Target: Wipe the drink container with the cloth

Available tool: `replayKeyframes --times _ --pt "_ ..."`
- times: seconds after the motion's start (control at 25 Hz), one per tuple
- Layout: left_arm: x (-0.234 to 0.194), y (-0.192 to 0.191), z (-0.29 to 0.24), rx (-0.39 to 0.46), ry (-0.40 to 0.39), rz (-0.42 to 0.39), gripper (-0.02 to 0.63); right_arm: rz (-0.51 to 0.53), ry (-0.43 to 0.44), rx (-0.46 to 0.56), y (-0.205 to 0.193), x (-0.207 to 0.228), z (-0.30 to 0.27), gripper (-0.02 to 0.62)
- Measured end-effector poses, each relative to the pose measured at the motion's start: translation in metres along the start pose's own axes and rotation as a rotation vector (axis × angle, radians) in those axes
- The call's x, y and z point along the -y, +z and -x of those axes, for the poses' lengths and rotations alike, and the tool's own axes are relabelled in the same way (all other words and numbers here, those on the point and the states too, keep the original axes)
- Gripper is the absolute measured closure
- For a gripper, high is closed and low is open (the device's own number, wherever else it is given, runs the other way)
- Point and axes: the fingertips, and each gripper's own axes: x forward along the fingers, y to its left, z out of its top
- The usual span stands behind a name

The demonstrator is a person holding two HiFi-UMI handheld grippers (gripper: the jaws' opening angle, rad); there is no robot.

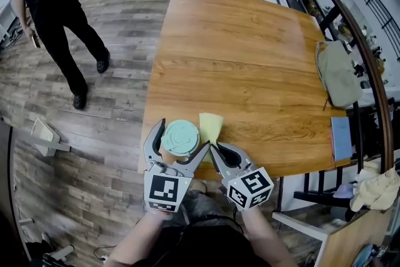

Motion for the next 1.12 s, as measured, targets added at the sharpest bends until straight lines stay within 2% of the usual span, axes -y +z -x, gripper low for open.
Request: replayKeyframes --times 0.16,0.32,0.56,0.8,1.12 --pt "-0.003 -0.004 -0.004 0.001 -0.023 0.009 0.127 -0.001 0.008 -0.003 -0.001 -0.001 -0.001 0.566" --pt "-0.001 -0.003 -0.005 0.025 -0.084 0.006 0.129 0.002 0.014 -0.004 -0.001 -0.002 -0.001 0.566" --pt "-0.002 -0.002 0.000 0.055 -0.249 0.006 0.129 0.016 0.047 0.013 0.006 -0.010 -0.005 0.566" --pt "-0.003 -0.001 0.012 0.057 -0.444 0.064 0.129 0.010 0.076 0.038 0.015 -0.023 -0.008 0.566" --pt "-0.040 -0.002 0.022 0.128 -0.586 0.165 0.129 -0.012 0.112 0.064 0.031 -0.041 -0.021 0.566"
